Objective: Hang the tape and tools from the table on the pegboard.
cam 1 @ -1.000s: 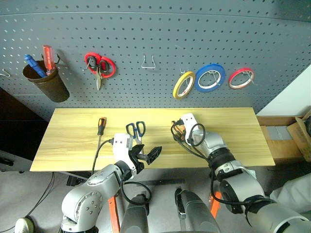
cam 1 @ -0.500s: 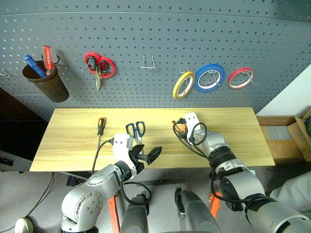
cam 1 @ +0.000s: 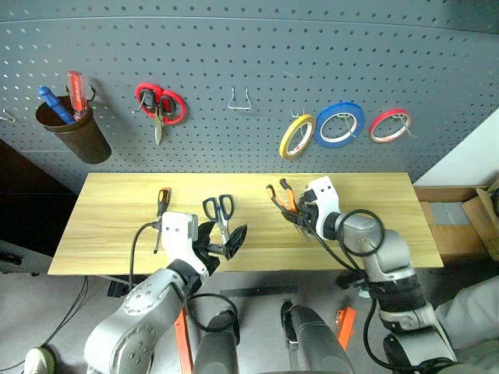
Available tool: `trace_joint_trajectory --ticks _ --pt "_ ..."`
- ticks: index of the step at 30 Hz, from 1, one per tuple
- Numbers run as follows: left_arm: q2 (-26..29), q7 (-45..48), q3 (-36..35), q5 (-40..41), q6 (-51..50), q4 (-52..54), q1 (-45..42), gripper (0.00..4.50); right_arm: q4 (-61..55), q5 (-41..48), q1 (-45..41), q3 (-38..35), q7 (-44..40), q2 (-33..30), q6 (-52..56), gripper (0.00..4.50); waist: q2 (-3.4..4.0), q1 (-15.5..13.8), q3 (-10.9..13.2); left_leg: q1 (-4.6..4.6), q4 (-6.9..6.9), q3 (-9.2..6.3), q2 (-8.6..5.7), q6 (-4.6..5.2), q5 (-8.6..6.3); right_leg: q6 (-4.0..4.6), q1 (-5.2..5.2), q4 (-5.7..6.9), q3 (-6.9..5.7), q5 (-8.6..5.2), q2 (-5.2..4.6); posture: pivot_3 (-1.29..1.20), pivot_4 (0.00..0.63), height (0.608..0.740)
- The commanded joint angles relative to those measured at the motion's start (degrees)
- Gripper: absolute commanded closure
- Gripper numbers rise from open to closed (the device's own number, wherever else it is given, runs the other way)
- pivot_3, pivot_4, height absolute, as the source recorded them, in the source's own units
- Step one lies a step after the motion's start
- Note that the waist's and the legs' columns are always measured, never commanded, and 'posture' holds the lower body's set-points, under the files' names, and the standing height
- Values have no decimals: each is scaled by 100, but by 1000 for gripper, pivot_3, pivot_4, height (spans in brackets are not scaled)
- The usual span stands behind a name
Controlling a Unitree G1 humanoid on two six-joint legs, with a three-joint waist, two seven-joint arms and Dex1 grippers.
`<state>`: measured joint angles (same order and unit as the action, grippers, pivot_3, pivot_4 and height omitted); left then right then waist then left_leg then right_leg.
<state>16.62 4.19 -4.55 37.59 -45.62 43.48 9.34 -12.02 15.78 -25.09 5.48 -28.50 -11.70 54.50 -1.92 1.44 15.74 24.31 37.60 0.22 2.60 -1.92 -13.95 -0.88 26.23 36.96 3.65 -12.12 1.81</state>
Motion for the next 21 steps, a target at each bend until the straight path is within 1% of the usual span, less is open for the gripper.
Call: trace_joint_trajectory --ticks 1,6,8,10,13,14,16,19,21 --pt "-21 -197 -86 -437 457 637 318 0 -1012 668 180 -95 -375 -32 60 2797 -1 1 -21 0 1 -1 -1 -1 1 0 0 2 -3 0 0 105 158 740" --pt "-132 -477 -169 -1039 843 681 629 0 -1142 1499 95 -269 -787 77 114 2797 -13 -1 -201 -2 12 3 -13 -2 2 0 -5 3 -8 1 6 133 120 740" --pt "-93 -523 -197 -1362 1063 535 446 0 -854 1657 -230 -260 -881 273 -121 2797 -21 -5 -274 -3 19 2 -15 -2 1 -1 -9 5 -12 2 8 142 108 740" --pt "-95 -506 -218 -1514 1189 426 314 0 -650 1678 -416 -227 -881 384 -289 2797 -30 -7 -325 -9 27 9 -16 -1 2 -4 -11 8 -21 9 10 146 102 740" --pt "-179 -487 -297 -1617 1483 78 -603 0 673 996 -1286 -76 -556 1012 -1701 2797 -43 -14 -427 -23 32 14 -16 1 7 -7 -23 11 -21 23 12 152 84 740" --pt "-124 -424 -225 -1721 1554 -79 -1007 0 1397 701 -1756 -120 -324 1265 -2396 2797 -54 -14 -440 -35 32 16 -16 5 12 -7 -31 11 -22 30 15 154 77 740" --pt "-53 -329 -135 -1857 1608 -368 -1578 0 2630 309 -2524 -268 12 1572 -3518 2797 -64 -14 -458 -45 32 17 -13 19 29 3 -43 6 -23 59 23 156 70 740" --pt "-26 -276 -159 -1956 1589 -785 -2115 0 4201 6 -3462 -520 303 1764 -4806 2797 -79 -52 -514 -45 28 23 -12 7 45 9 -42 3 -19 77 25 159 69 740" --pt "16 -212 -199 -2031 1638 -1102 -2345 0 5122 -79 -3998 -687 471 1801 -5434 2797 -87 -107 -540 -45 21 30 -10 6 44 15 -42 0 -13 79 25 162 74 740"
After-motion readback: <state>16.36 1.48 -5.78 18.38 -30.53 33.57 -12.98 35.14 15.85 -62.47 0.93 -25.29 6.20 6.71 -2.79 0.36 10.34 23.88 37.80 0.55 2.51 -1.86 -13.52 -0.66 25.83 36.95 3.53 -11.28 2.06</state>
